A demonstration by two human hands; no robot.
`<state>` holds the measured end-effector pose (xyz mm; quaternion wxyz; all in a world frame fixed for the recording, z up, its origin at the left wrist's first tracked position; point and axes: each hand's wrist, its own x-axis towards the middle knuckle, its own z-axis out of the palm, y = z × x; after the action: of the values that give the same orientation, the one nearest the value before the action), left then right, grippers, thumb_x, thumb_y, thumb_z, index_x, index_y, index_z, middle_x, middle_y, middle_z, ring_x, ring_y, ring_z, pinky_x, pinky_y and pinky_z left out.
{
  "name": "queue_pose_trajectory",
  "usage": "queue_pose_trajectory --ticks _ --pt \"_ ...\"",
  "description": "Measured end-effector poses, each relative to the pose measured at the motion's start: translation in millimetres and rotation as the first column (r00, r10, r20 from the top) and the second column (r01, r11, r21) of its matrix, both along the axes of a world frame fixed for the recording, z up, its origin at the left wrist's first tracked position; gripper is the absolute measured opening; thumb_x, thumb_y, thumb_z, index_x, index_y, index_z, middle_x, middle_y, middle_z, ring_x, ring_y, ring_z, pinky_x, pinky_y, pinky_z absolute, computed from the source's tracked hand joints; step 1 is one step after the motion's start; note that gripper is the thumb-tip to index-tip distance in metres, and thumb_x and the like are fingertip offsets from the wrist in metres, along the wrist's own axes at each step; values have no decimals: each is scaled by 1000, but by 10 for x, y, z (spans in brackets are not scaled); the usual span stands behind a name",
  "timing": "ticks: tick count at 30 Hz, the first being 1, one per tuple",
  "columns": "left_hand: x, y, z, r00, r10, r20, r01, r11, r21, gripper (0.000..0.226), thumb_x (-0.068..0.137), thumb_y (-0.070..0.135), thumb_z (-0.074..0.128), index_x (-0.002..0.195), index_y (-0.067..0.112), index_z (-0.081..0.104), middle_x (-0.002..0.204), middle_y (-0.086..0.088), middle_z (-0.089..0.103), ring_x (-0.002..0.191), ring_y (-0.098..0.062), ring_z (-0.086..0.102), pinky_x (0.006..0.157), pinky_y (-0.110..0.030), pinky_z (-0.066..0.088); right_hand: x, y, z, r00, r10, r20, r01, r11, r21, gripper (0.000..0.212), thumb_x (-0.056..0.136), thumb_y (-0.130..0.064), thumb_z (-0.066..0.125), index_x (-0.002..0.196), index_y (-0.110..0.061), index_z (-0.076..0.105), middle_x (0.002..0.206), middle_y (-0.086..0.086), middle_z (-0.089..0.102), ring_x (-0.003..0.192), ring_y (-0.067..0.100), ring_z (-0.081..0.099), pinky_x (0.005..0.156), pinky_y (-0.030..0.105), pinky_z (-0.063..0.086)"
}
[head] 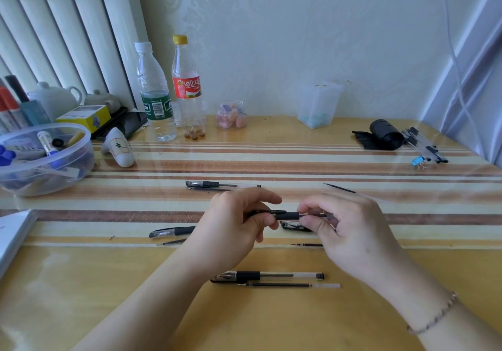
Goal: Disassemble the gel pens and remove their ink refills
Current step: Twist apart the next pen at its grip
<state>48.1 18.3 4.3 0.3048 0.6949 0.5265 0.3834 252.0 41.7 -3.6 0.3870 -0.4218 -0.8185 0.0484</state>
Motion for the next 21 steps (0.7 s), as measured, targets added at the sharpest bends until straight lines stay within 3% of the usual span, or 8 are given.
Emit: queue_pose_trajectory --ticks 2,4,7,10,13,18,21 --pt "-1 11 -4 1000 4 0 -4 1000 7 26 93 6 58 104 28 66 79 7 74 59 -10 59 70 -34 56 -7 -1 4 1000 -15 3 15 1000 -6 7 75 -26 69 81 -24 72 67 -15 65 61 -9 48 55 26 44" --pt "17 16 -18 1000 8 -2 -8 999 34 24 93 8 58 105 27 66 78 8 73 61 -9 62 70 -33 55 14 10 21 1000 -8 17 9 1000 -18 6 77 -25 71 83 -24 72 71 -16 66 66 5 58 58 31 49" --pt "52 24 -46 999 16 -36 -12 996 90 26 92 23 61 117 29 61 87 12 73 79 -4 67 78 -28 54 89 77 84 997 -28 76 31 999 -35 5 81 -24 73 86 -25 72 77 -24 60 78 12 60 69 35 50" --pt "50 45 -62 989 89 -116 -65 978 199 40 89 37 62 127 28 55 107 21 65 93 7 60 77 -10 47 308 237 91 961 -237 145 239 971 2 7 82 -29 67 86 -26 70 90 -16 65 92 17 58 81 37 45" --pt "9 48 -66 974 158 -164 -114 961 252 33 90 34 62 122 30 57 99 31 54 93 19 49 72 -2 38 585 431 25 864 -467 190 492 864 -112 3 86 -30 67 83 -29 67 107 -8 65 109 23 51 87 39 42" --pt "-73 102 -107 932 262 -252 -184 938 295 22 89 29 63 112 26 65 98 22 55 82 8 52 71 -6 35 674 581 -143 812 -523 259 581 766 -276 7 86 -35 67 78 -35 66 114 -8 63 114 25 46 89 40 44" --pt "-120 127 -120 916 307 -258 -231 930 285 21 89 30 63 109 23 66 98 18 58 90 -3 56 70 -14 40 671 599 -171 821 -509 258 569 767 -297 7 84 -37 68 77 -37 65 109 -8 64 111 25 48 90 42 45"
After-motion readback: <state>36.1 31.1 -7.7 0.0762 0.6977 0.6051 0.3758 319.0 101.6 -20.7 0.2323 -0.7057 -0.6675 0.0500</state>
